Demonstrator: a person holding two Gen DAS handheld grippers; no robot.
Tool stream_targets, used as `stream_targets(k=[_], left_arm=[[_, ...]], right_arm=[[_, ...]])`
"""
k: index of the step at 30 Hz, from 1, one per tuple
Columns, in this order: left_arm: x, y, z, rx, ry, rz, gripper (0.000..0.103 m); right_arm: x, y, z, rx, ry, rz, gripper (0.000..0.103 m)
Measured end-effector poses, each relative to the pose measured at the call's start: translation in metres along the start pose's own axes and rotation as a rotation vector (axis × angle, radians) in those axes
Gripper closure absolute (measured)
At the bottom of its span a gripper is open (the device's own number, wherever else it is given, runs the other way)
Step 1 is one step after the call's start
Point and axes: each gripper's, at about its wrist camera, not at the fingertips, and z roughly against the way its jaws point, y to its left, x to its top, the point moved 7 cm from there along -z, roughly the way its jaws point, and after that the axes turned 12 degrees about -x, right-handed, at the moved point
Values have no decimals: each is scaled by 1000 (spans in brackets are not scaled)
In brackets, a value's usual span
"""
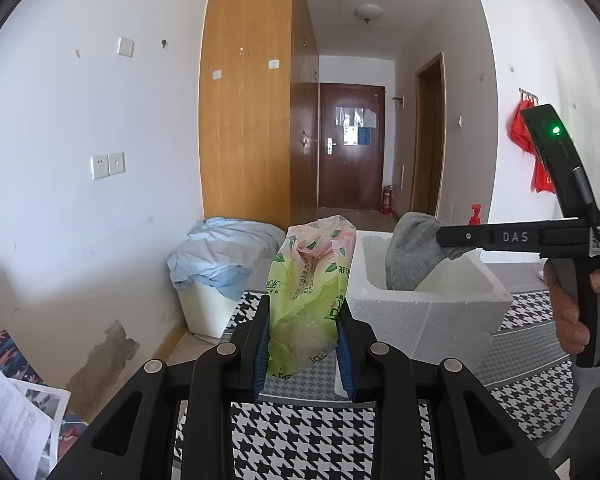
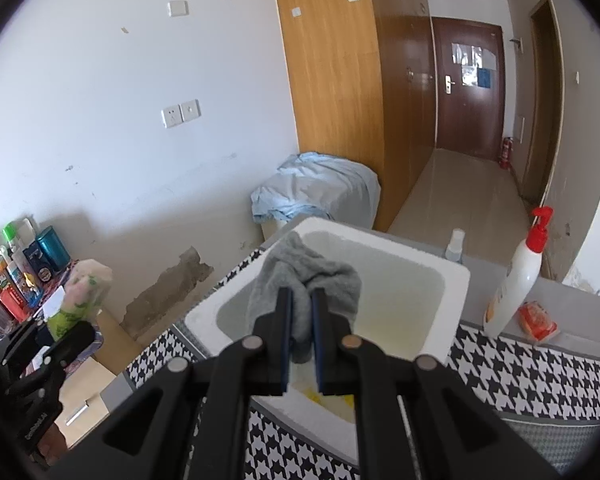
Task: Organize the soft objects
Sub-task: 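Lower the grey cloth into the foam box and open the right gripper, then lower the green tissue packet into the foam box and open the left gripper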
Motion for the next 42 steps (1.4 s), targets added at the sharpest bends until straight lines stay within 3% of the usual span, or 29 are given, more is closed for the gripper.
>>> stream_targets(k=[7, 9, 12, 14, 18, 20, 26, 42], left_arm=[[1, -1, 2, 5, -6, 7, 73], [0, -1, 2, 4, -5, 7, 73], [0, -2, 2, 5, -5, 6, 73], [0, -2, 2, 4, -6, 7, 73], [-1, -1, 1, 2, -4, 8, 73], [0, -2, 1, 0, -5, 9, 73], [0, -2, 0, 0, 1, 6, 73], [17, -21, -18, -65, -16, -17, 73]], right_arm=[[-6, 1, -16, -25, 52, 23, 90], [-8, 1, -19, -22, 63, 26, 82], [-8, 1, -18, -20, 58, 25, 52], [-7, 0, -12, -16, 33, 22, 27], [-6, 5, -2, 1, 1, 40, 19], [-6, 6, 2, 13, -16, 42, 9], [-3, 1, 10, 60, -41, -30, 3], [-8, -29, 38, -30, -96, -61, 0]])
